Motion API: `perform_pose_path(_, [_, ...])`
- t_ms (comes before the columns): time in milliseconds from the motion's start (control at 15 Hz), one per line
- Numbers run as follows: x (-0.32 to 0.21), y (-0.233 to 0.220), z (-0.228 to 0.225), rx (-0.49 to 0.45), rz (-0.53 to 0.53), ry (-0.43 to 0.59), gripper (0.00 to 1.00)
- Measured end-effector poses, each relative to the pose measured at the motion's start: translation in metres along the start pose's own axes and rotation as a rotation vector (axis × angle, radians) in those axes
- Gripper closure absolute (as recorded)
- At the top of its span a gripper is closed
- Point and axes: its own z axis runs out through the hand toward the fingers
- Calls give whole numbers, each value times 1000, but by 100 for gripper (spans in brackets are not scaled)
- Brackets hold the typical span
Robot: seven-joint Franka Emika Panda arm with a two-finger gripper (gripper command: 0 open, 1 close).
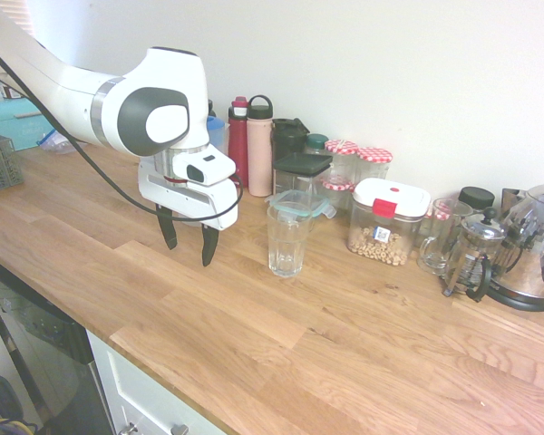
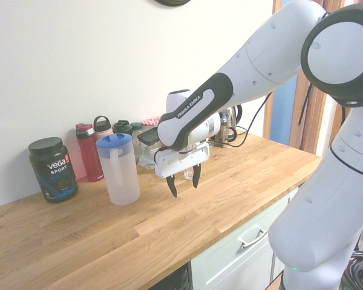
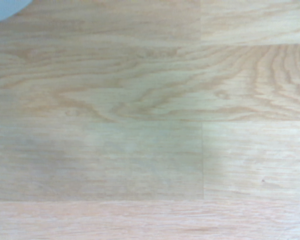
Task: Pour me some water
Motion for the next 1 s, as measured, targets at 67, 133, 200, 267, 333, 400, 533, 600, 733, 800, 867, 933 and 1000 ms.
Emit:
perform_pose_path(67, [0,0,1,1,3,-3,0])
perform_pose_path(133, [0,0,0,6,9,-7,0])
perform_pose_path(200, [-3,0,-4,5,20,-9,0])
perform_pose_path(267, [-10,-1,-12,-1,38,-10,0])
perform_pose_path(333, [-22,-2,-26,-1,64,-1,0])
perform_pose_path(400, [-38,-5,-45,10,99,14,0])
perform_pose_path(533, [-86,-14,-84,38,177,47,0])
perform_pose_path(600, [-110,-20,-100,52,211,77,0])
perform_pose_path(733, [-145,-39,-125,94,271,157,0])
perform_pose_path(800, [-156,-51,-133,115,291,197,0])
perform_pose_path(867, [-164,-64,-139,138,306,236,0])
perform_pose_path(933, [-168,-78,-143,157,317,273,0])
perform_pose_path(1000, [-168,-91,-146,172,327,309,0])
